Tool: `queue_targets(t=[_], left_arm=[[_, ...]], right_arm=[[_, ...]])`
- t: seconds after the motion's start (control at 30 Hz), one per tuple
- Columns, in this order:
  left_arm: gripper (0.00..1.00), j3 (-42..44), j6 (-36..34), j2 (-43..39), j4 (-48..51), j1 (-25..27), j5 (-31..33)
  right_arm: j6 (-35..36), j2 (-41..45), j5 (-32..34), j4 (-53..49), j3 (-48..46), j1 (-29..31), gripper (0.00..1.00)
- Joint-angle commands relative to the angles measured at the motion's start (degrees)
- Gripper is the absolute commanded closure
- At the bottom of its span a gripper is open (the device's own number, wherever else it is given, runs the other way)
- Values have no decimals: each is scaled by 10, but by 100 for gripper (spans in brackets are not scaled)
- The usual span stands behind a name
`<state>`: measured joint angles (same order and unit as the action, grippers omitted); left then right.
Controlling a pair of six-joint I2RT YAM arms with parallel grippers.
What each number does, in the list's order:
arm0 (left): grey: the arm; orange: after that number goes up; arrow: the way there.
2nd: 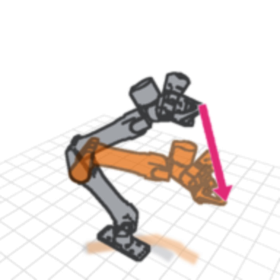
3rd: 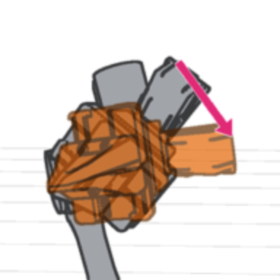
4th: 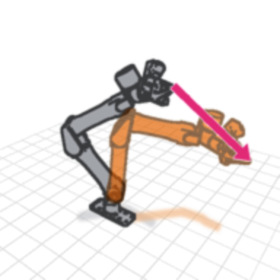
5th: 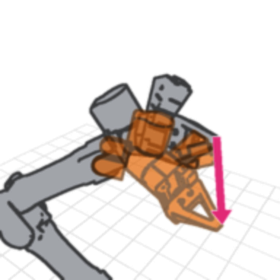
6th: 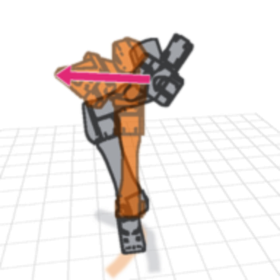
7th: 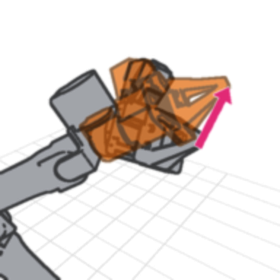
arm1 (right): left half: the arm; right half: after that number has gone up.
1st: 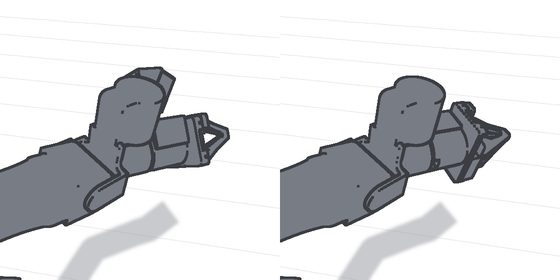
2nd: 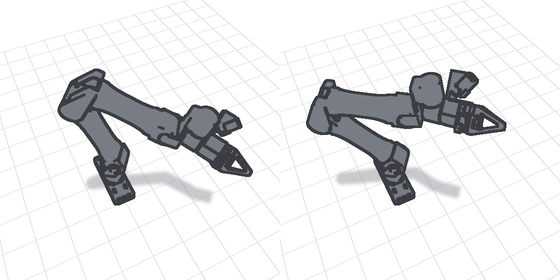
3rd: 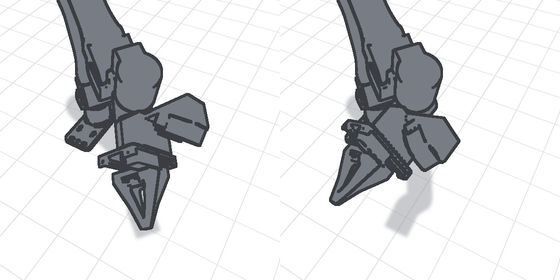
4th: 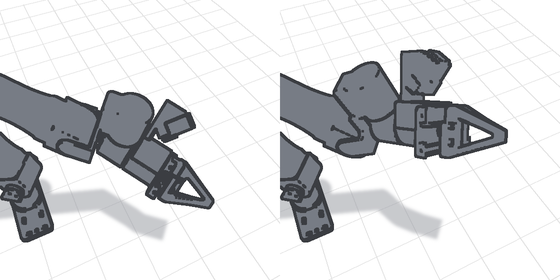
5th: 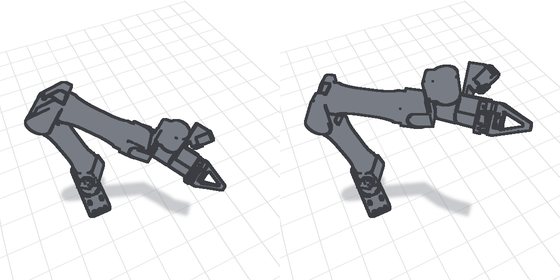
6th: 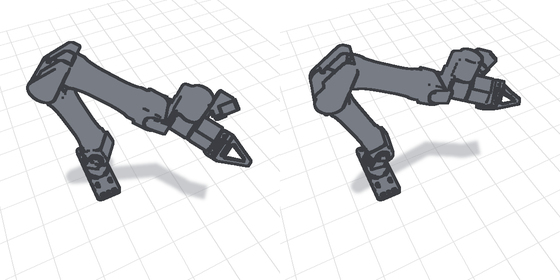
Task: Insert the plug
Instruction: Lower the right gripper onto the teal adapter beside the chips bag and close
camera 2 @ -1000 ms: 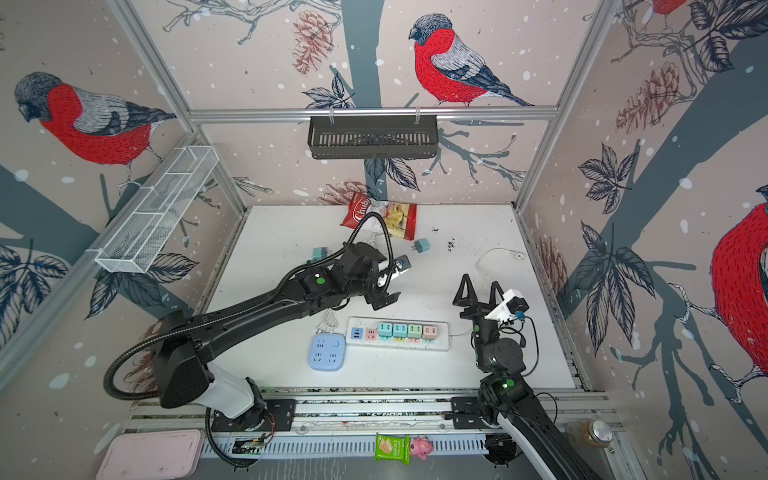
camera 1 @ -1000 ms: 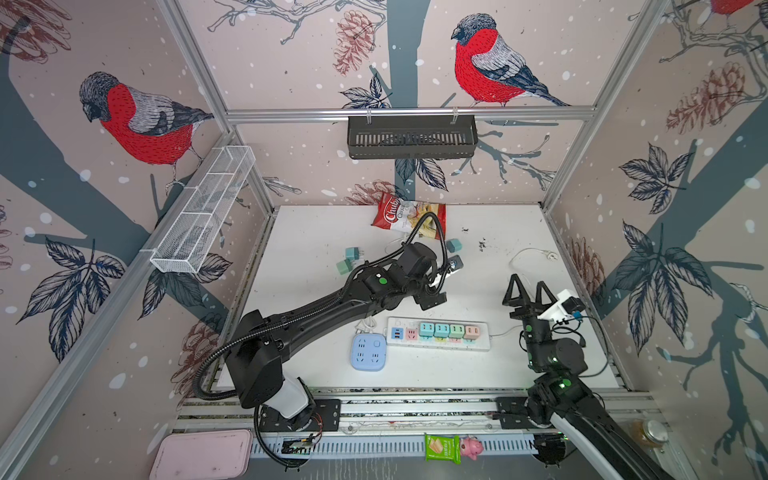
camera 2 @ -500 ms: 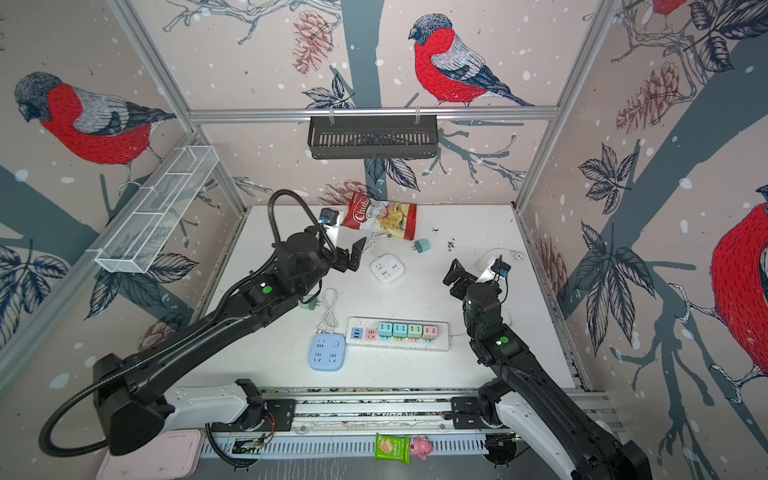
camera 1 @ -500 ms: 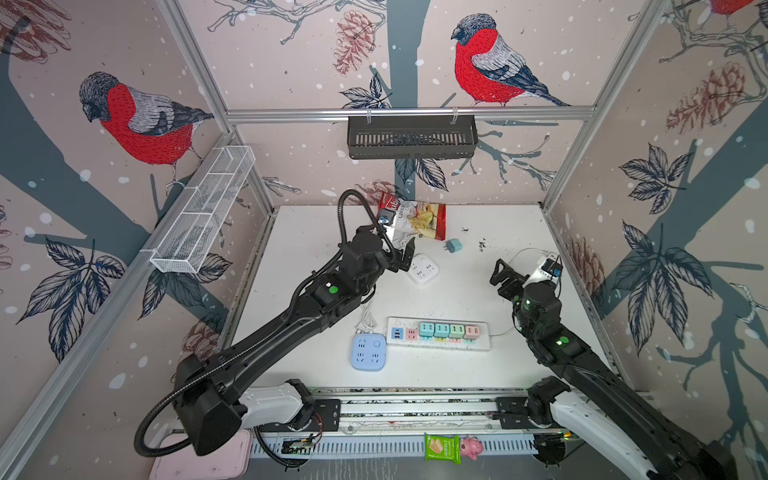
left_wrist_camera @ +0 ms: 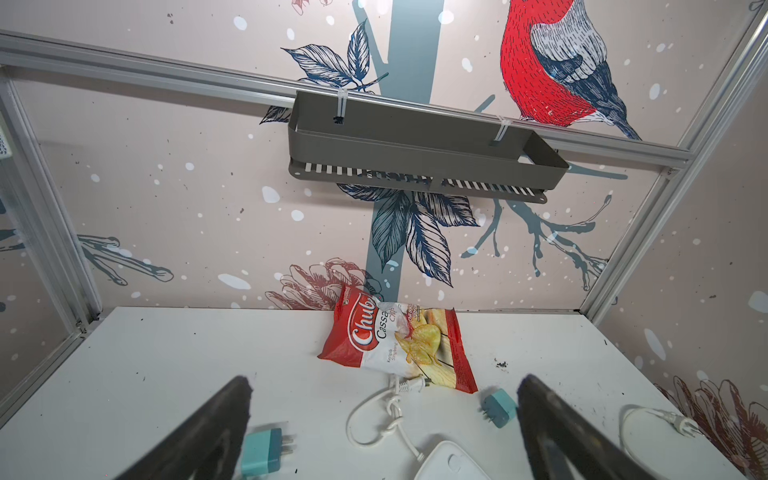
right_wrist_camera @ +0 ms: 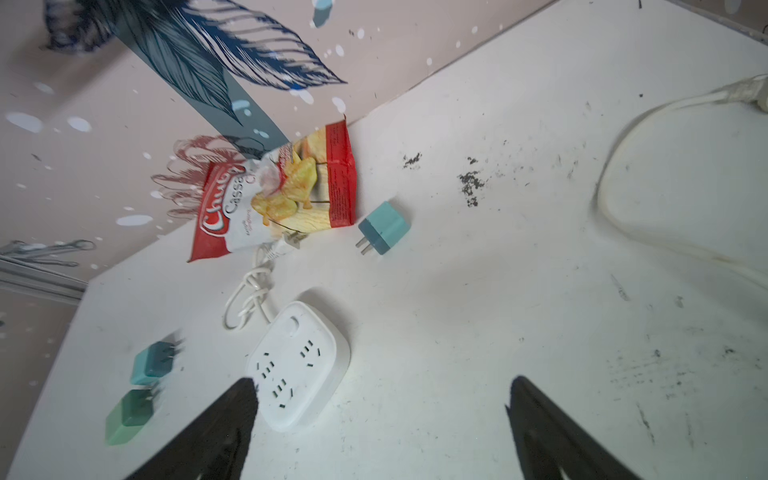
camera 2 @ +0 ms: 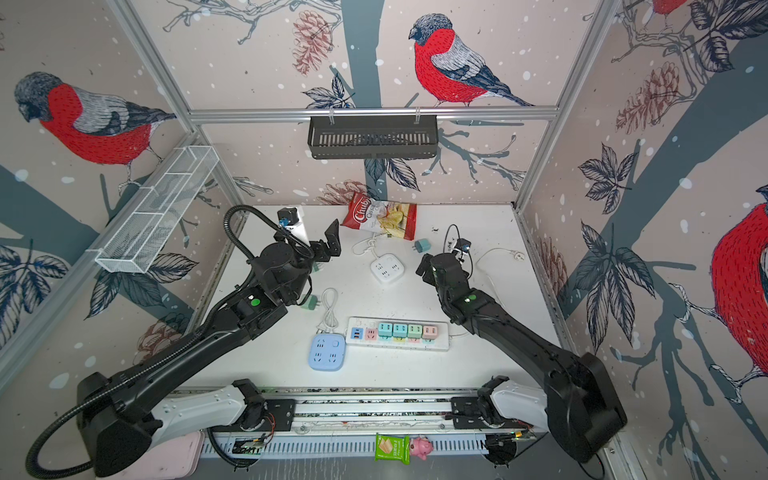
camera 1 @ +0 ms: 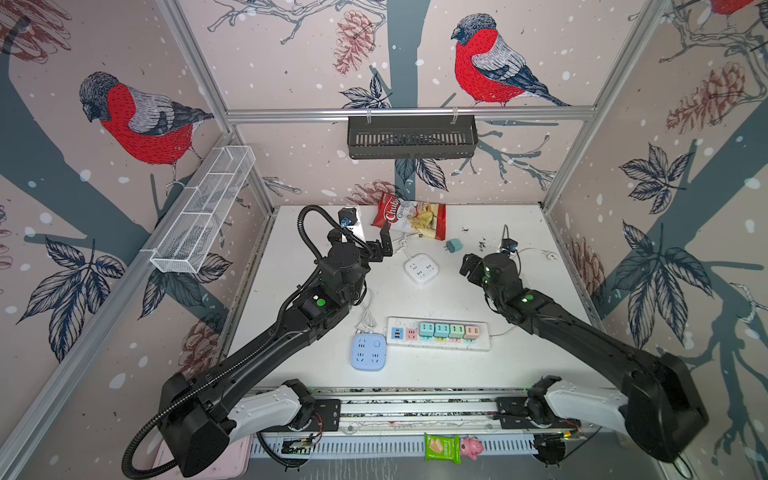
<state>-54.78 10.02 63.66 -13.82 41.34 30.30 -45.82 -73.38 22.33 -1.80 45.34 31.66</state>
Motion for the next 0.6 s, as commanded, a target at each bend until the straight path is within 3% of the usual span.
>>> queue_targets(t=[0.0, 0.57], left_arm=[[1, -3, 2, -14, -28, -5, -6], [1, -5, 12, -17, -19, -21, -38]], right_arm=[[-21, -77, 20, -93, 75, 6, 9], [-10, -417, 43, -200, 394, -36, 14]])
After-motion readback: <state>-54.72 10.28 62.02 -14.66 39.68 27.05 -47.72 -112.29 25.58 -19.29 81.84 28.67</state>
